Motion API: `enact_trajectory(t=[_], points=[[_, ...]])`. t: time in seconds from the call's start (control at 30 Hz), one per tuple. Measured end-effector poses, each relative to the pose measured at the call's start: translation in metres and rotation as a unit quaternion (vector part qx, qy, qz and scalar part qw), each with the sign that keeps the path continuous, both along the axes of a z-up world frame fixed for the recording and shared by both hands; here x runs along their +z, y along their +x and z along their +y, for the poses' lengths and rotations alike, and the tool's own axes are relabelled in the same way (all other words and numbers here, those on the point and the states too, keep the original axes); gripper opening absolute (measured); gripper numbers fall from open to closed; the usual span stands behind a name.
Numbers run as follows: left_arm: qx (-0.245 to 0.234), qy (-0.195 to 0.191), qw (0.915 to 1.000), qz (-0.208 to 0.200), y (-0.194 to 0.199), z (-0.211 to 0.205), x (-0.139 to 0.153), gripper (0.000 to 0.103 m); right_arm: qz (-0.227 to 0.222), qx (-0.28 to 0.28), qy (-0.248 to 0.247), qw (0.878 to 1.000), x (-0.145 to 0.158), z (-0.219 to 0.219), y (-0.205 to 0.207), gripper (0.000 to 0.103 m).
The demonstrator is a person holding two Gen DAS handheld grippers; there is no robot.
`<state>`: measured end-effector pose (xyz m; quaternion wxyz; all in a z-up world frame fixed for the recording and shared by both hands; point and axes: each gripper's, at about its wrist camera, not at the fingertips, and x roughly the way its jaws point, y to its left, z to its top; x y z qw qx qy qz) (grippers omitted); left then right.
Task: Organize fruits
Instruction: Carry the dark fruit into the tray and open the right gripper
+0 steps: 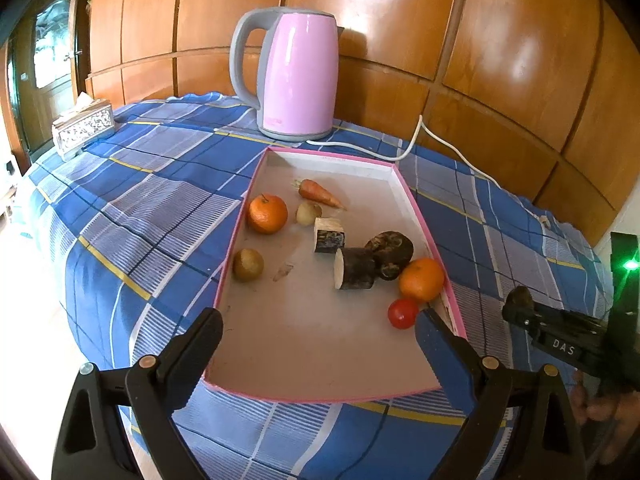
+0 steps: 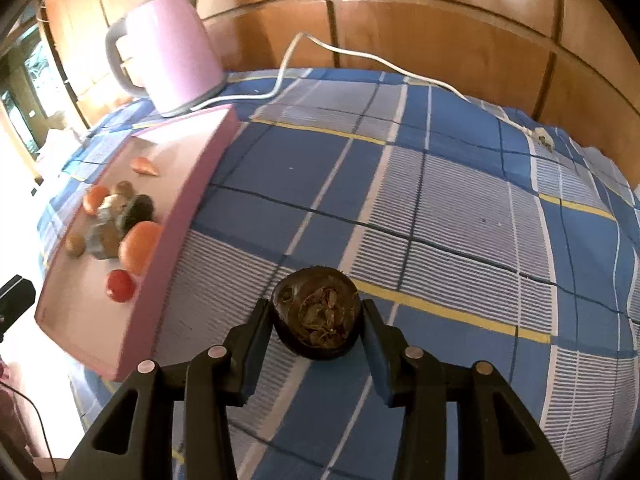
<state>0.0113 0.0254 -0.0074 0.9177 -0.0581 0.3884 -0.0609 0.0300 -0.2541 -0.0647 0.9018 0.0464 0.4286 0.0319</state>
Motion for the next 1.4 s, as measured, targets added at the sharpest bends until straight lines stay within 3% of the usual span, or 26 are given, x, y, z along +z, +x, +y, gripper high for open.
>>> enact_trajectory(t=[0.4, 0.63, 0.83, 1.2, 1.4], points=[[0.043, -0.003, 0.9991, -0.004, 0.001, 0.023, 0.001, 0.102, -0.031, 0.077, 0.017, 0.996, 0.031, 0.049, 0.003, 0.045], [0.07, -0.01, 0.9975, -0.005, 0.004, 0.038, -0.001, 0.102, -0.046, 0.107, 0.026, 0.993, 0.052, 0.077, 0.025, 0.045], [0.065, -0.004, 0.9979, -0.004, 0.007, 0.038, -0.004, 0.102, -0.055, 0.116, 0.03, 0.991, 0.062, 0.099, 0.054, 0.045], [0.053, 0.003, 0.9986, 0.005, 0.011, 0.033, -0.01, 0.102, -0.015, 0.113, 0.012, 0.993, 0.036, 0.128, 0.11, 0.045], [0.054, 0.003, 0.9985, 0.008, 0.012, 0.033, -0.012, 0.102, 0.003, 0.109, 0.02, 0.994, 0.026, 0.126, 0.119, 0.047]])
